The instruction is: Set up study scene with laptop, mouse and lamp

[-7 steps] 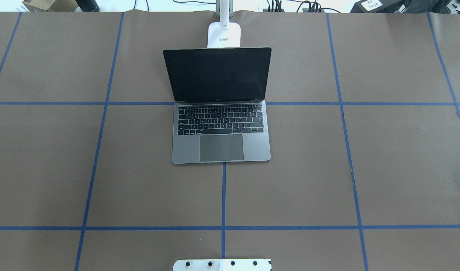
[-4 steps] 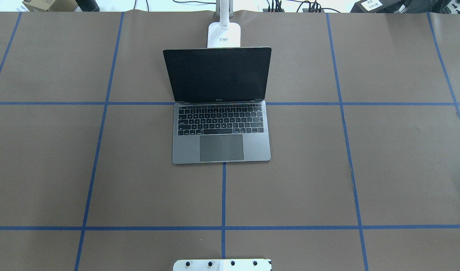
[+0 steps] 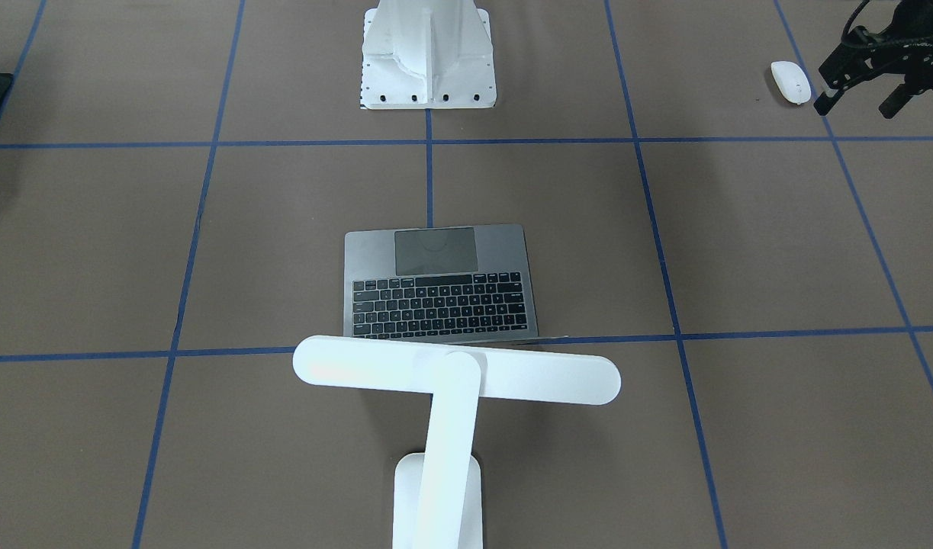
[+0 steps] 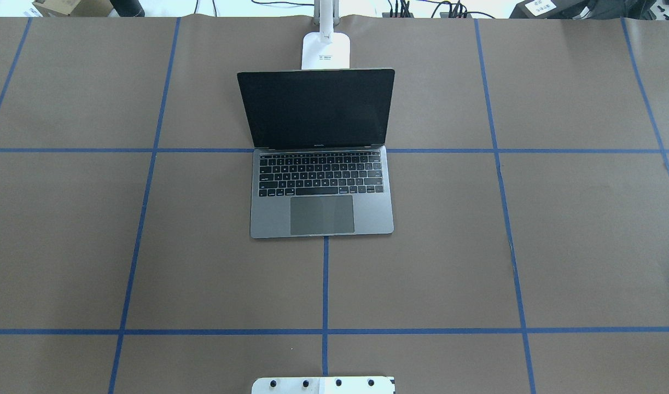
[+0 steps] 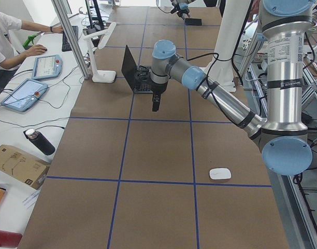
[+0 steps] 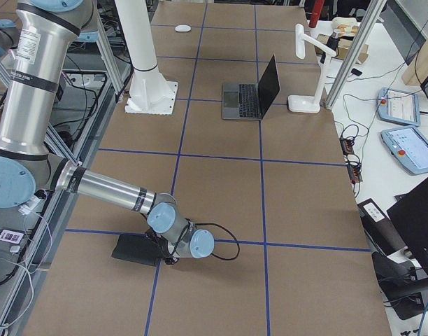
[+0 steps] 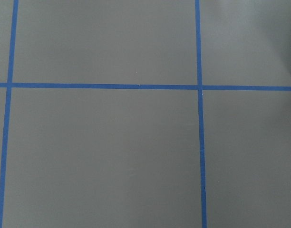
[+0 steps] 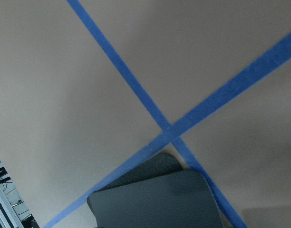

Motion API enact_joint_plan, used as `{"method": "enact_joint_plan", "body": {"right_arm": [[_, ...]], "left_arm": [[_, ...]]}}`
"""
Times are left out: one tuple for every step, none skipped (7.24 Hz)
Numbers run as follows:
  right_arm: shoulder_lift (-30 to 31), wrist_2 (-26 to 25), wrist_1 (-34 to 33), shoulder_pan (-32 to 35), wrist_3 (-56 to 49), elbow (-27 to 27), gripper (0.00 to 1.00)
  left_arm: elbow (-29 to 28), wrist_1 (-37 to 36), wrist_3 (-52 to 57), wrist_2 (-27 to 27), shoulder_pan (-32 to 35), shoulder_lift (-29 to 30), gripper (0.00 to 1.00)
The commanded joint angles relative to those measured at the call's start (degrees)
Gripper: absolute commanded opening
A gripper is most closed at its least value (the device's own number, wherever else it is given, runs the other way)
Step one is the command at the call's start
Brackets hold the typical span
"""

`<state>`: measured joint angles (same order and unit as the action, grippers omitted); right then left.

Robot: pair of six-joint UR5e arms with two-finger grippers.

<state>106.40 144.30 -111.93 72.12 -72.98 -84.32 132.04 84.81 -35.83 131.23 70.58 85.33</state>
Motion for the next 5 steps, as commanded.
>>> {"method": "enact_joint_plan", "body": {"right_arm": [[0.2, -0.1, 0.0, -0.3, -0.1, 0.2, 0.89], [0.2, -0.2, 0.0, -0.3, -0.6, 0.5, 0.89], [-0.1, -0.2, 0.0, -1.0, -0.6, 0.1, 0.89], [-0.4, -0.2, 0.0, -1.2, -0.6, -0.1, 0.88], [-0.4, -0.1, 0.0, -2.4, -0.6, -0.7, 0.89]], "left_arm": [[0.3, 0.0, 0.0, 0.0, 0.1, 0.0, 1.00], [0.3, 0.0, 0.0, -0.1, 0.0, 0.0, 1.00], [0.4, 0.0, 0.0, -0.2, 0.1, 0.0, 1.00], [0.4, 0.0, -0.1, -0.2, 0.1, 0.0, 1.00], [0.4, 0.0, -0.1, -0.2, 0.1, 0.0, 1.00]]}}
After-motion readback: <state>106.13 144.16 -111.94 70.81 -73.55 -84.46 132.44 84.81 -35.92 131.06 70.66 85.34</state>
